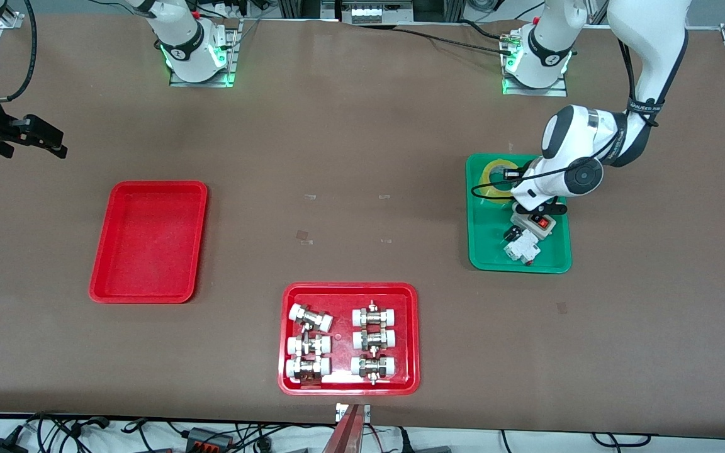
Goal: Left arm passes tape to right arm into tray
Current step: 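Close the left gripper on the yellow tape roll's rim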
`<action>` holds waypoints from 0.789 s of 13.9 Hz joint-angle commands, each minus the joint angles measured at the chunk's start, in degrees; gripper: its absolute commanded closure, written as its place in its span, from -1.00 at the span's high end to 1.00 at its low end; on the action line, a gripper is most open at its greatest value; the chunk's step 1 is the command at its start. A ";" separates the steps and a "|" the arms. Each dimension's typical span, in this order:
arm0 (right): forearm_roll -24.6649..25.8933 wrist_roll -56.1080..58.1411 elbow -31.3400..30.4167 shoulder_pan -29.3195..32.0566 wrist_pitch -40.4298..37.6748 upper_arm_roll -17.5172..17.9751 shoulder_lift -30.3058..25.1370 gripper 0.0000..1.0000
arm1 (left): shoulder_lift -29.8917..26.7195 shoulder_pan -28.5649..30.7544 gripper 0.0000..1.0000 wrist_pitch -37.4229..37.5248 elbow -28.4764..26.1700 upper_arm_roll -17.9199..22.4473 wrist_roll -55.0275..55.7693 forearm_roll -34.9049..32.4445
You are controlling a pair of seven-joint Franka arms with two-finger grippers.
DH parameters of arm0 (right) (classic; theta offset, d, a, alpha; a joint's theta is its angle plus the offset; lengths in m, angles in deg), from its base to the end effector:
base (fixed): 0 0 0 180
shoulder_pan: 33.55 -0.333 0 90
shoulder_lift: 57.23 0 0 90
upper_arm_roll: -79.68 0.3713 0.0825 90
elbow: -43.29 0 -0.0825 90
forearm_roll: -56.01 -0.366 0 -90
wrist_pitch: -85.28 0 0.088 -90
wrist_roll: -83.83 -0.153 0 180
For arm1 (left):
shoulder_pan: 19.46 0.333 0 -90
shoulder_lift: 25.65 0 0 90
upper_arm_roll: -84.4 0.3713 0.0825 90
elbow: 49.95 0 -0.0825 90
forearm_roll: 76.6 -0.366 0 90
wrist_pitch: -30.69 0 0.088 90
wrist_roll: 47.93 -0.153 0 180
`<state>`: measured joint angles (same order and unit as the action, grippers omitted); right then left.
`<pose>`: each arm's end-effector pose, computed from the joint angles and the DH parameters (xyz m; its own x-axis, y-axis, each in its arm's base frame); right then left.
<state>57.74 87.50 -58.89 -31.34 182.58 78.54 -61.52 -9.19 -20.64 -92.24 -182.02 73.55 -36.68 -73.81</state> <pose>0.5136 -0.0347 0.5871 0.9999 0.0095 -0.0122 0.0098 -0.9996 0.0277 0.4483 -0.1020 0.2233 0.8998 0.0173 -0.4360 0.0162 -0.9998 -0.0063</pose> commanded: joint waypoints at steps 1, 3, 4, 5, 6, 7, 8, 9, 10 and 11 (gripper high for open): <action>-0.14 1.08 0.84 0.69 -0.36 0.26 0.16 1.00 | 0.24 0.39 -0.69 -0.30 -0.29 -0.13 0.18 0.82; -0.14 1.08 0.84 0.60 -0.36 0.26 0.16 1.00 | -2.03 0.48 -0.71 1.54 0.15 -0.13 0.09 0.82; -0.14 1.08 0.84 0.60 -0.36 0.35 0.16 1.00 | -4.05 0.48 -0.71 3.64 1.02 -0.13 0.09 0.64; -0.14 1.08 0.93 0.52 -0.36 0.35 0.16 1.00 | -5.81 0.48 -0.72 6.10 2.51 -0.22 -0.09 0.64; -0.23 0.90 0.93 0.34 -0.36 0.52 0.08 1.00 | -6.61 0.48 -0.71 9.60 5.48 -0.31 -0.26 0.64; -0.14 0.81 0.93 0.25 -0.44 0.53 -0.01 1.00 | -6.44 0.48 -0.71 12.94 9.25 -0.31 0.17 0.64; -0.23 0.81 0.93 0.42 -0.44 0.53 -0.01 1.00 | -6.09 0.31 -0.71 16.20 13.03 -0.48 0.44 1.16; -0.23 0.99 0.93 0.51 -0.27 0.53 0.07 1.00 | -6.09 -0.13 -0.71 18.49 15.50 -0.57 1.22 2.82; -0.23 0.99 0.93 0.51 -0.27 0.44 0.07 1.00 | -6.26 -0.13 -0.71 20.60 17.44 -1.27 1.93 6.32; -0.23 0.90 0.93 0.51 -0.27 0.44 0.07 1.00 | -6.26 -0.22 -0.71 21.93 19.55 -3.01 2.28 9.14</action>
<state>57.74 87.50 -58.77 -31.36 182.58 78.70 -61.52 -15.78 -20.61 -74.13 -166.85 72.76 -35.71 -69.27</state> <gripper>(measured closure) 0.000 0.789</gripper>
